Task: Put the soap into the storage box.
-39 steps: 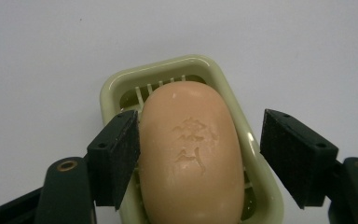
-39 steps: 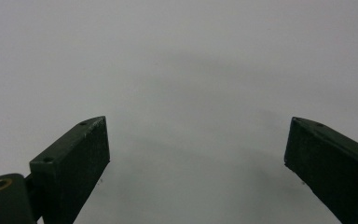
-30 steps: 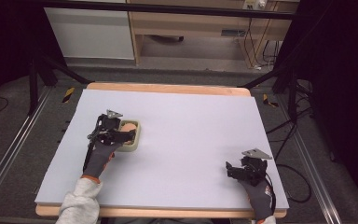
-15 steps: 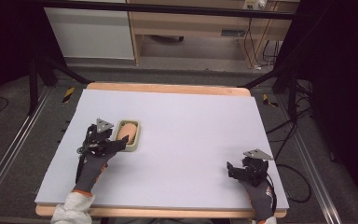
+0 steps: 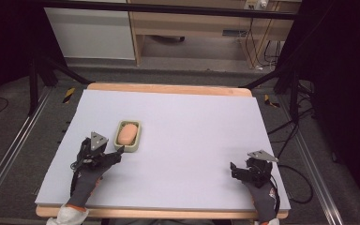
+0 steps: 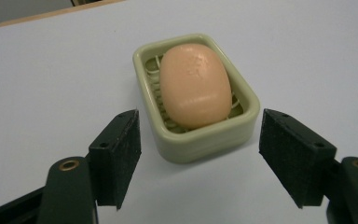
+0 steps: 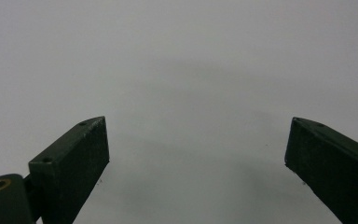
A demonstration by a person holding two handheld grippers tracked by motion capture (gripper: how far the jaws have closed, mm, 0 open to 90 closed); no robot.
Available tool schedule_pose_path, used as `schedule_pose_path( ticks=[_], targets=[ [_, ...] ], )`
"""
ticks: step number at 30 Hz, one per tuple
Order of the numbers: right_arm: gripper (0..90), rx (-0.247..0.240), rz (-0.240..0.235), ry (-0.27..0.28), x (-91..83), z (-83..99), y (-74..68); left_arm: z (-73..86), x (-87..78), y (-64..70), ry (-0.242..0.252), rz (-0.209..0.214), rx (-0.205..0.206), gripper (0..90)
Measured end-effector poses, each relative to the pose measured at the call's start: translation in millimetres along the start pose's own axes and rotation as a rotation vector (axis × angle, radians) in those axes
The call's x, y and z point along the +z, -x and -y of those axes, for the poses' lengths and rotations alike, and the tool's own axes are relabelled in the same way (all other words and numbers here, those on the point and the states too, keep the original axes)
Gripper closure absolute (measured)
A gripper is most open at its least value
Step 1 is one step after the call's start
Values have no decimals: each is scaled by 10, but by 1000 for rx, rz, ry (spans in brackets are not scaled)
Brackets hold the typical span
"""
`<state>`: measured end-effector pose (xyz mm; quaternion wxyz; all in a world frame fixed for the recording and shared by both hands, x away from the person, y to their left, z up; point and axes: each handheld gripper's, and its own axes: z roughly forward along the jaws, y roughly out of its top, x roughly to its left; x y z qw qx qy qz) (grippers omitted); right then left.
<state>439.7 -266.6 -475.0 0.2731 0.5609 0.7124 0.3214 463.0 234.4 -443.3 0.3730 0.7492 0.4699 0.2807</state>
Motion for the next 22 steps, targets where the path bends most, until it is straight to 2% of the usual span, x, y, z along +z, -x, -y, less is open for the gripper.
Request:
schedule_pose_path(
  ticks=[10,13,18,22],
  targets=[
    [66,5,8,2,-12,4,21,199,-76,-33,-41,2,20,273],
    [66,10,9,5,-19,6,29,239,-76,-59,-51,0,17,271],
    [65,20,11,5,-31,9,34,332,-84,-171,-62,-1,-12,258],
    [65,20,13,5,-28,9,44,368,-103,-211,-63,-8,-12,252]
  ],
)
